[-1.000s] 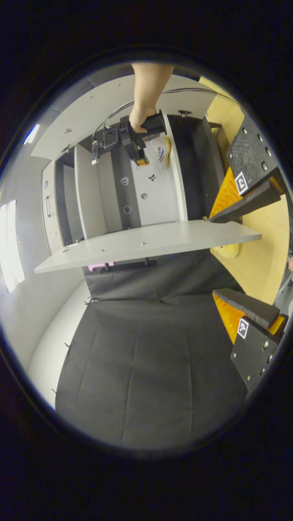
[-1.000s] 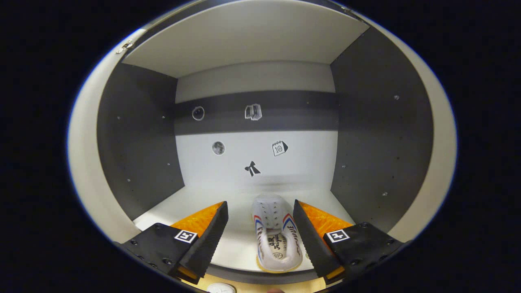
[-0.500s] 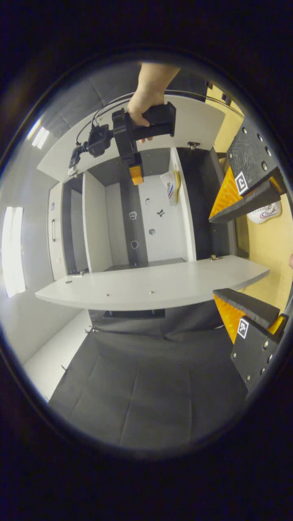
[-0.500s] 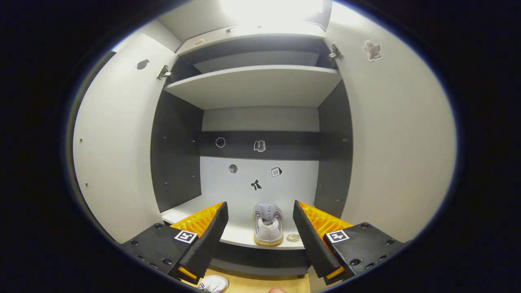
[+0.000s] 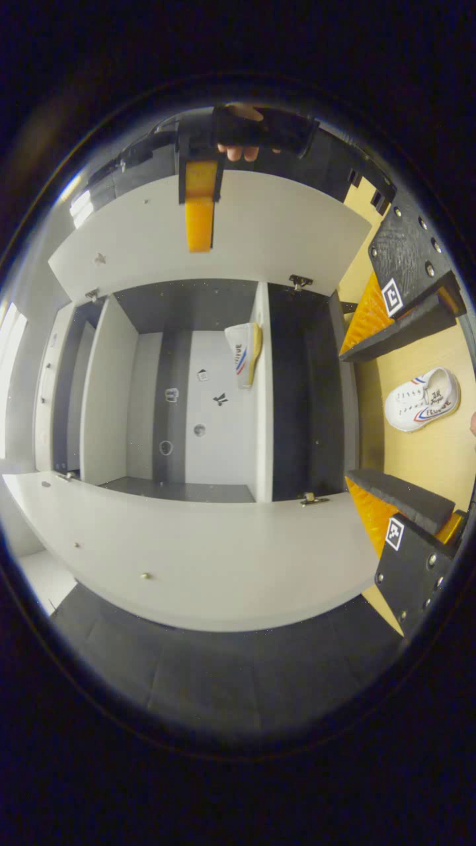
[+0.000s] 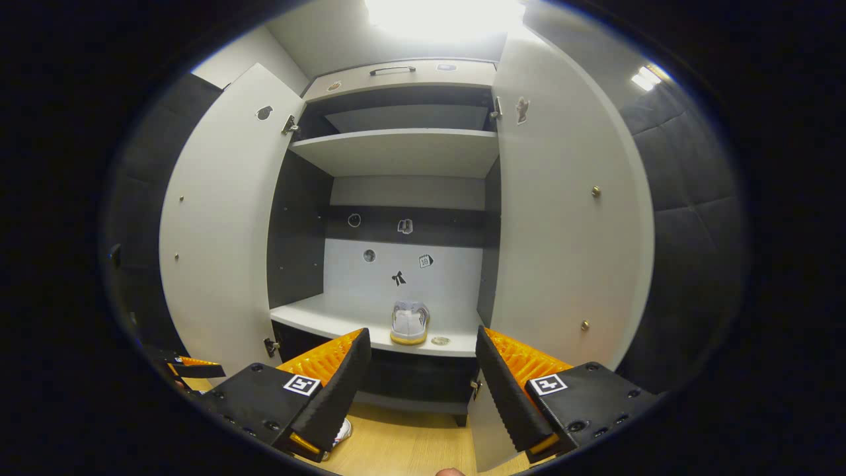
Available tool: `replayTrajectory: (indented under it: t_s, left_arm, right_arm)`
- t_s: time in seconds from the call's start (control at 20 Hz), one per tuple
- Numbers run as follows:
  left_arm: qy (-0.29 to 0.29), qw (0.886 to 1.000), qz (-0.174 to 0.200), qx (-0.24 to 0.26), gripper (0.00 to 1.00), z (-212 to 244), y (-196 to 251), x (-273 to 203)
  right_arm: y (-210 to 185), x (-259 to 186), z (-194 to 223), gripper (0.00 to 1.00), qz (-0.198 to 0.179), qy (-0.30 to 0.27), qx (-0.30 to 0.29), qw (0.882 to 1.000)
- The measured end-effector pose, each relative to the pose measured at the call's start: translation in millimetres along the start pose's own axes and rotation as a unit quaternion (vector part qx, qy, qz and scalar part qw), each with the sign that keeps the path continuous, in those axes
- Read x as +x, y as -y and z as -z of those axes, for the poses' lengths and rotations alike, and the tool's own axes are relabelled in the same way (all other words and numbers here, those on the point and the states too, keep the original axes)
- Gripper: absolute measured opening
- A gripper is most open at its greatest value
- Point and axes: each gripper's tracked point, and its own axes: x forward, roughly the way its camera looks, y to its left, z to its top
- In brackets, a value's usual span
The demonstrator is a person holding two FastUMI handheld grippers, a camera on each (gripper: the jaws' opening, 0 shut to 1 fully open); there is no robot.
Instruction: Grab one shoe with the right hand and put it into the shoe cabinet, grab the other shoe with the left hand and put it into the shoe cabinet; then close the right door with the right hand and the left door with the left hand.
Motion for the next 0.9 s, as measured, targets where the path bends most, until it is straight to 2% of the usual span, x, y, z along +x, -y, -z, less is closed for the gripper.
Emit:
replayTrajectory:
  t_s: [0.05, 0.1, 0.25, 0.3, 0.35, 0.65, 0.7, 0.9]
  left_arm:
    - [-0.018, 1.0, 0.0, 0.0, 1.0, 14, -1, 9]
    - [-0.036, 0.999, 0.0, 0.001, 0.93, 29, -2, 18]
    - [-0.099, 0.995, 0.001, -0.001, 0.93, 70, -7, 37]
    - [-0.12, 0.993, -0.003, -0.004, 1.0, 82, -9, 42]
    - [-0.138, 0.99, -0.006, -0.009, 0.93, 92, -10, 48]
    - [-0.236, 0.972, -0.014, -0.011, 0.93, 161, -17, 72]
    - [-0.246, 0.969, -0.014, -0.016, 0.94, 170, -17, 74]
    - [-0.28, 0.96, -0.015, -0.014, 0.93, 190, -18, 75]
  right_arm:
    - [4, -8, 9, 0.99, 0.004, -0.007, 0.005, 1.0]
    - [7, -17, 17, 0.99, 0.006, -0.015, 0.013, 1.0]
    - [19, -36, 43, 0.99, 0.018, -0.039, 0.018, 0.999]
    - [23, -42, 49, 0.99, 0.021, -0.047, 0.018, 0.999]
    - [26, -47, 54, 0.97, 0.024, -0.053, 0.021, 0.998]
    - [39, -59, 64, 0.99, 0.039, -0.068, 0.035, 0.996]
    - [41, -60, 65, 0.97, 0.04, -0.069, 0.032, 0.996]
    - [39, -61, 70, 0.99, 0.035, -0.079, 0.024, 0.996]
